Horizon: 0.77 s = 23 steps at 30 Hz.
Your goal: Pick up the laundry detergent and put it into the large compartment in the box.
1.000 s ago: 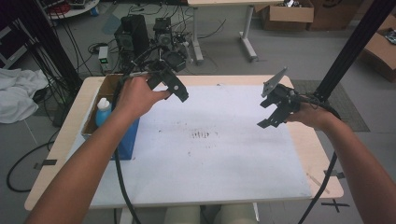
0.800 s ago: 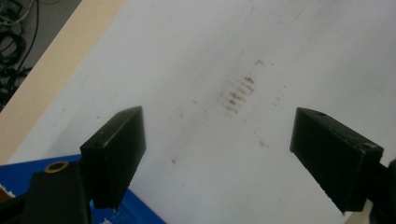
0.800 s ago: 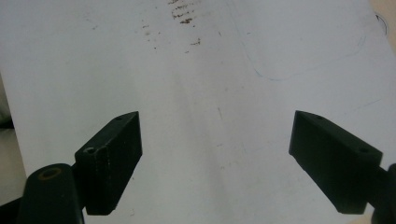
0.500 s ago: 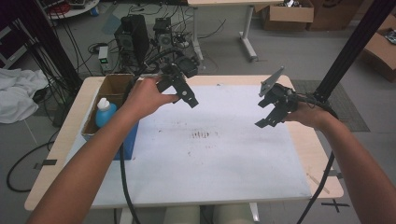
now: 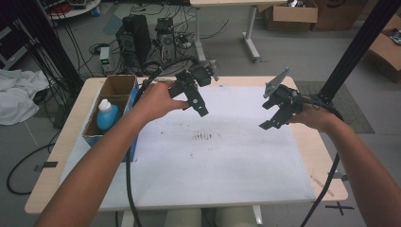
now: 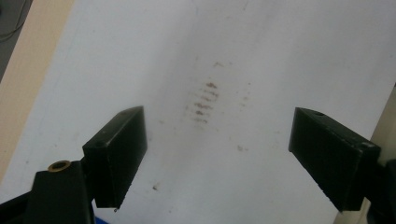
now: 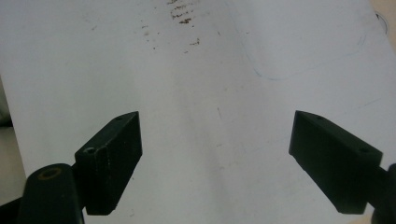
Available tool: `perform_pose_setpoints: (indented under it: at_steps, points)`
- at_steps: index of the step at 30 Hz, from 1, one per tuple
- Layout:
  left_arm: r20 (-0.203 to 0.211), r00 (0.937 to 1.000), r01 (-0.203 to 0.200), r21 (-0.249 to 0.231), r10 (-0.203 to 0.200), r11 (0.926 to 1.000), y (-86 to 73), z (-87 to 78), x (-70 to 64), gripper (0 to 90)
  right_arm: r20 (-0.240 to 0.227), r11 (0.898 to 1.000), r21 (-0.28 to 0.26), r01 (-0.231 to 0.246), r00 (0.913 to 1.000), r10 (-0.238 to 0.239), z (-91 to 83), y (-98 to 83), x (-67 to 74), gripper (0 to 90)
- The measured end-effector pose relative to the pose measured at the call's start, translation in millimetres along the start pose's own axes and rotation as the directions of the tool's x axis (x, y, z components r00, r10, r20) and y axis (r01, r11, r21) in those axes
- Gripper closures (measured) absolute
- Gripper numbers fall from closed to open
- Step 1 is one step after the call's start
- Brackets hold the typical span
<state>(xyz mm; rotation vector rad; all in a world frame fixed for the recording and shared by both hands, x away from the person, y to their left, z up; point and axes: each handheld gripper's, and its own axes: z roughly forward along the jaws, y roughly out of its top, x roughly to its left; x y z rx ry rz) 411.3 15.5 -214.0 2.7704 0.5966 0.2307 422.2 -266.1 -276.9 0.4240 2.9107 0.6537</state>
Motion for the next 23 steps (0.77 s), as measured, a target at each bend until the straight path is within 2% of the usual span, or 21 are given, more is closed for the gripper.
perform_pose_setpoints:
  at_steps: [7, 23]
  points:
    - [0.012, 0.9998, -0.015, 0.005, 0.015, 0.9999, -0.2, 3.3, -1.3, 20.1, 0.0, 1.0, -0.002, 0.002, 1.0, -0.002, 0.6, 0.9, 0.1, 17.2]
    - [0.017, 0.9998, -0.004, 0.011, 0.004, 0.9999, -2.2, 7.2, 0.6, 20.4, -0.004, 1.0, -0.002, 0.0, 1.0, 0.0, 2.0, 1.8, 2.0, 17.2]
